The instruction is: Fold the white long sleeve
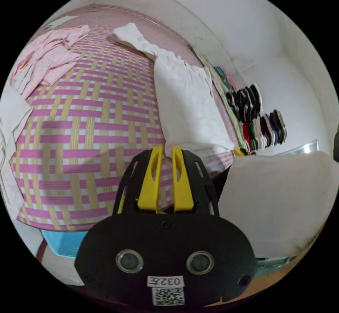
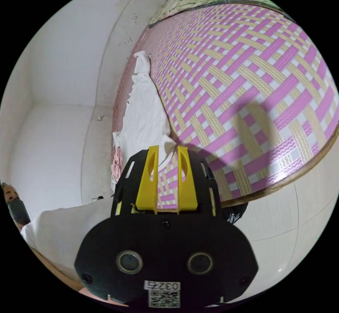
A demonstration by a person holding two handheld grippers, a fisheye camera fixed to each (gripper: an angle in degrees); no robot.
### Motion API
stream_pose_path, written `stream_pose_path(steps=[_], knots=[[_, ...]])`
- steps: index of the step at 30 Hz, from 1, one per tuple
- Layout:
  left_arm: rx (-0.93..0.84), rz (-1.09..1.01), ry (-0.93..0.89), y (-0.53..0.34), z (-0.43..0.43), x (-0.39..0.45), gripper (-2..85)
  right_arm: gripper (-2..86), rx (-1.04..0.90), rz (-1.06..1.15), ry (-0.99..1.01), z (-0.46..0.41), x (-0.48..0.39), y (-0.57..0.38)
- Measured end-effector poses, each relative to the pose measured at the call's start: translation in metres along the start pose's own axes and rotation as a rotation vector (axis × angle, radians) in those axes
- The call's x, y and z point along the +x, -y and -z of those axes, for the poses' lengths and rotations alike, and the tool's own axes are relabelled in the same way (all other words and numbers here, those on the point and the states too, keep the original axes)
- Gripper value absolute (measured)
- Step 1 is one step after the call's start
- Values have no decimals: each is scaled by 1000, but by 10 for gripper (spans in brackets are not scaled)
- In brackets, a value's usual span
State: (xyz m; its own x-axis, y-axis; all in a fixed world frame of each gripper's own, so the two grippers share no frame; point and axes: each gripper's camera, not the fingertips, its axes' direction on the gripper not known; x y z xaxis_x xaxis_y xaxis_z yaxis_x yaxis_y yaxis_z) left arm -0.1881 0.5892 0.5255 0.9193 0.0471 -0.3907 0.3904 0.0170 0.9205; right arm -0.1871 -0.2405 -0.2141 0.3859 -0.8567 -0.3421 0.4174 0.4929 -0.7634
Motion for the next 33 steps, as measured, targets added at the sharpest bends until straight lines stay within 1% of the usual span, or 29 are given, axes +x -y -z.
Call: stream_pose_path(steps=[1, 3, 7, 9, 13, 15, 17, 19, 21, 22, 23, 24, 25, 26, 29, 31, 33], knots=[[43, 48, -12, 1, 8, -6, 21, 87, 14, -11, 13, 3, 2, -4], [66, 104, -22, 4, 10, -14, 37, 93, 19, -22, 23, 3, 2, -8], [-1, 210, -107, 12, -7, -32, 73, 91, -10, -7, -16, -10, -12, -7], [-24, 222, -133, 14, -14, -33, 70, 78, -30, -11, -21, -17, -16, -6], [-99, 185, -60, 24, -23, -22, 13, 56, -62, 24, -47, -29, -37, -8], [-90, 141, -25, 27, -16, -15, 2, 53, -52, 49, -36, -28, -49, -12], [-16, 48, -79, 27, 8, -5, -6, 50, -23, 96, 83, -17, -62, -18], [34, -11, -97, 23, 27, 1, -7, 46, 20, 129, 184, -3, -65, -26], [1, -5, -57, 20, 32, -4, -8, 31, -21, 59, 121, -1, -55, -32], [-66, 16, -21, 18, 25, -10, -8, 14, -133, 0, -19, -12, -47, -33], [-135, 70, 47, 15, 20, -20, -9, 4, -187, -25, -175, -19, -45, -37], [-152, 95, 72, 13, 20, -24, -9, 3, -188, -26, -216, -19, -46, -41], [-130, 114, 71, 8, 28, -29, -9, 5, -172, -18, -206, -17, -50, -47], [-55, 109, 22, 3, 42, -30, -9, 10, -144, -14, -145, -14, -52, -52], [115, 111, -55, -1, 63, -30, -9, 49, -100, -11, -91, -16, -58, -61], [122, 114, -51, 7, 57, -26, -9, 70, -97, -2, -116, -24, -63, -64], [82, 94, -52, 20, 41, -18, -9, 82, -102, 5, -110, -34, -68, -65]])
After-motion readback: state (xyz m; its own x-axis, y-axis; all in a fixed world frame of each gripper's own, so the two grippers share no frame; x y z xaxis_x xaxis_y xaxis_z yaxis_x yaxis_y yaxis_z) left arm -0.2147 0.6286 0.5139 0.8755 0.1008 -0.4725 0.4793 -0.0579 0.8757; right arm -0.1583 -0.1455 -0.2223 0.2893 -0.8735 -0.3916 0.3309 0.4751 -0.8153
